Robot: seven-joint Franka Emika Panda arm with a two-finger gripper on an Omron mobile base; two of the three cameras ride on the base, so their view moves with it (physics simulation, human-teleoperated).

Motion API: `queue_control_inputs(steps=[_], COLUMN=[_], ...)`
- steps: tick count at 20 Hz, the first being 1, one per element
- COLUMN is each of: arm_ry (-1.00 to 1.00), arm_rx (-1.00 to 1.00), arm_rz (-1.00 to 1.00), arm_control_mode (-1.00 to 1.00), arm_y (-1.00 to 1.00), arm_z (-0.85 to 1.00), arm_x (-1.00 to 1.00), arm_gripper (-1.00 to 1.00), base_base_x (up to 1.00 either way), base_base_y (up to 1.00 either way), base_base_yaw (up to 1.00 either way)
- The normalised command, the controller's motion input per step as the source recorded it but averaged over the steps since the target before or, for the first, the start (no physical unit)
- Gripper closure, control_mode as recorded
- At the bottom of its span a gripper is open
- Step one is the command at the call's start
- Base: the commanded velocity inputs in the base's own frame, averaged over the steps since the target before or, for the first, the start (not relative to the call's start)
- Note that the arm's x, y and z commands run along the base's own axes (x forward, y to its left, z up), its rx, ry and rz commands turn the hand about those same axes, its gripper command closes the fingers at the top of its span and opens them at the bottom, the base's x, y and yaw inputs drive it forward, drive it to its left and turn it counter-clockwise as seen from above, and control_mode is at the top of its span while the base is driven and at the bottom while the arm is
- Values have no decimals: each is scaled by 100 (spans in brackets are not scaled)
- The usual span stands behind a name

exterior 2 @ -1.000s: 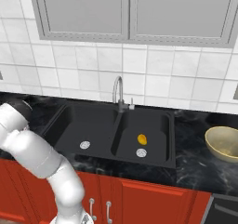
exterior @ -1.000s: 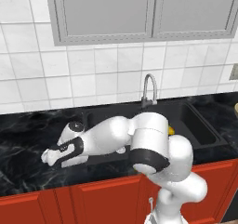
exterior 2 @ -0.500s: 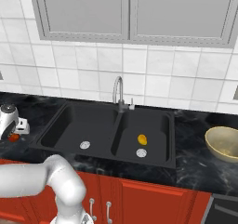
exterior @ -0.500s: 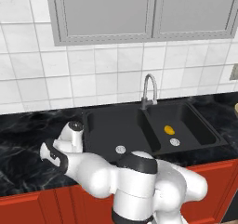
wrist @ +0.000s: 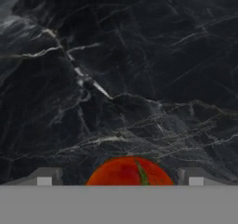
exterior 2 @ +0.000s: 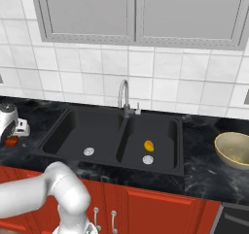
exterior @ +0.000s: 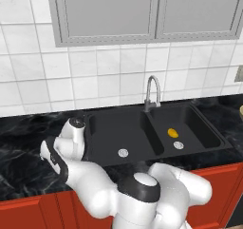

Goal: Remove the mango and tomato from the sink. Then move the bowl and cup from the counter to the sink for washing.

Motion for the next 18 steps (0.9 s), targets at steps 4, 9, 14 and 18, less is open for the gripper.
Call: queue_control_inputs(steps=[4,9,14,18], arm_ry=[0,-3,-7,-4], arm_rx=[-3,-6,-5,-4], arm_rz=[0,0,0,0], arm_control_mode=[-100,-100,-100,-100], arm_y=[0,-5,-15,-24], arm_z=[24,34,39,31], arm_x=[-12,-2,-9,-16], arm_gripper=[-100,-100,-100,-100], base_base_x=[0,0,0,0], base_base_y=[0,0,0,0], base_base_yaw=[0,0,0,0])
